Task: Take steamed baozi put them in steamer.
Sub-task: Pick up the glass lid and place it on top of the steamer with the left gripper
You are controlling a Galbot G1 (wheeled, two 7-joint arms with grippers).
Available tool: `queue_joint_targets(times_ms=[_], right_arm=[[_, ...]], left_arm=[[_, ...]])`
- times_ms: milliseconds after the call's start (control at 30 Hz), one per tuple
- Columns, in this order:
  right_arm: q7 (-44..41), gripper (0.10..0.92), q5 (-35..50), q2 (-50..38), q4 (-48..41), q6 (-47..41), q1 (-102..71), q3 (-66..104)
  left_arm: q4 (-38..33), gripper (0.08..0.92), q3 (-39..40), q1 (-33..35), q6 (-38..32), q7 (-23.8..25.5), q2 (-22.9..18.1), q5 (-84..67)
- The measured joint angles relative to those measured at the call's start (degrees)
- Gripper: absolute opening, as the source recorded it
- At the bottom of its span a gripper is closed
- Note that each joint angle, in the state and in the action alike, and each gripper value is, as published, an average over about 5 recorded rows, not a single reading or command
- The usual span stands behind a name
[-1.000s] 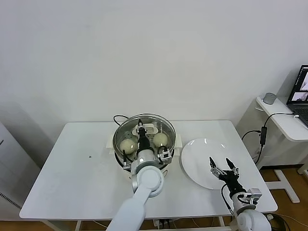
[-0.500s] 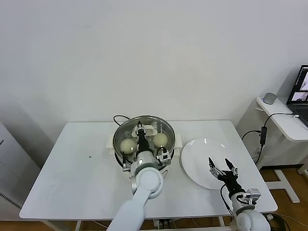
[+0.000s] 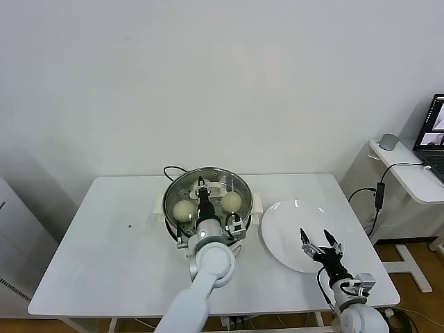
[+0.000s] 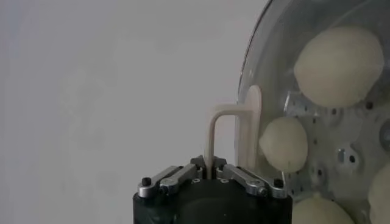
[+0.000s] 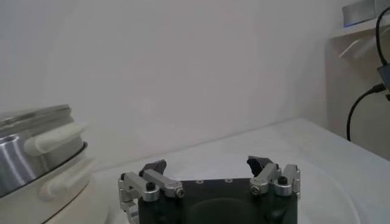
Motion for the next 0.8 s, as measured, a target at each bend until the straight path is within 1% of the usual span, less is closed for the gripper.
queue_joint_targets(times_ms=[400,467,600,800], right_arm=[[0.0,0.823,0.1,0.0,0.2,0.2,-0.4,0.0],[0.0,0.823,0.1,0.0,0.2,0.2,-0.4,0.0],[0.0,0.823,0.1,0.0,0.3,0.2,-0.5,0.0],[-0.1,0.823,0.1,0.0,0.3,0.2,-0.4,0.0]], left_arm=[[0.4,0.129,0.2,0.4,0.0,-1.9,0.0,-0.7],[0.2,0.145,0.3,0.4,0.0,-2.3,0.0,-1.0],[-0.6,0.237,0.6,0.8,0.0,-2.8,0.0,-1.7],[-2.6,0.41,1.3,2.0,0.0,-2.1,0.0,-2.7]])
